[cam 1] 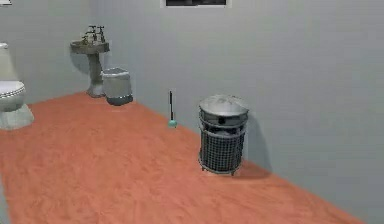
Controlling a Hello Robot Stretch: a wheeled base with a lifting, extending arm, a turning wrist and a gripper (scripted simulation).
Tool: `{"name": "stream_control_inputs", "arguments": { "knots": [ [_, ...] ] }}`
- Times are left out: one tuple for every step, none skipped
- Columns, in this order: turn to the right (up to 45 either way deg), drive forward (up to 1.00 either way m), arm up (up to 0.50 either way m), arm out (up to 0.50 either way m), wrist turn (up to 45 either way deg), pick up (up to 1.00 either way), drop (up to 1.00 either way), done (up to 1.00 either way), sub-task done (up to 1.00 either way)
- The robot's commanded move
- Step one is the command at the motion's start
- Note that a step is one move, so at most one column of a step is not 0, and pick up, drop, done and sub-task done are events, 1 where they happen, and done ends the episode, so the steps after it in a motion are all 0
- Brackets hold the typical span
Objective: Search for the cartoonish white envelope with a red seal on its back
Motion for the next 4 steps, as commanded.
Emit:
{"name": "stream_control_inputs", "arguments": {
  "knots": [
    [42.0, 0.0, 0.0, 0.0, 0.0, 0.0, 0.0, 0.0, 0.0],
    [0.0, 0.75, 0.0, 0.0, 0.0, 0.0, 0.0, 0.0, 0.0],
    [45.0, 0.0, 0.0, 0.0, 0.0, 0.0, 0.0, 0.0, 0.0],
    [15.0, 0.0, 0.0, 0.0, 0.0, 0.0, 0.0, 0.0, 0.0]
  ]
}}
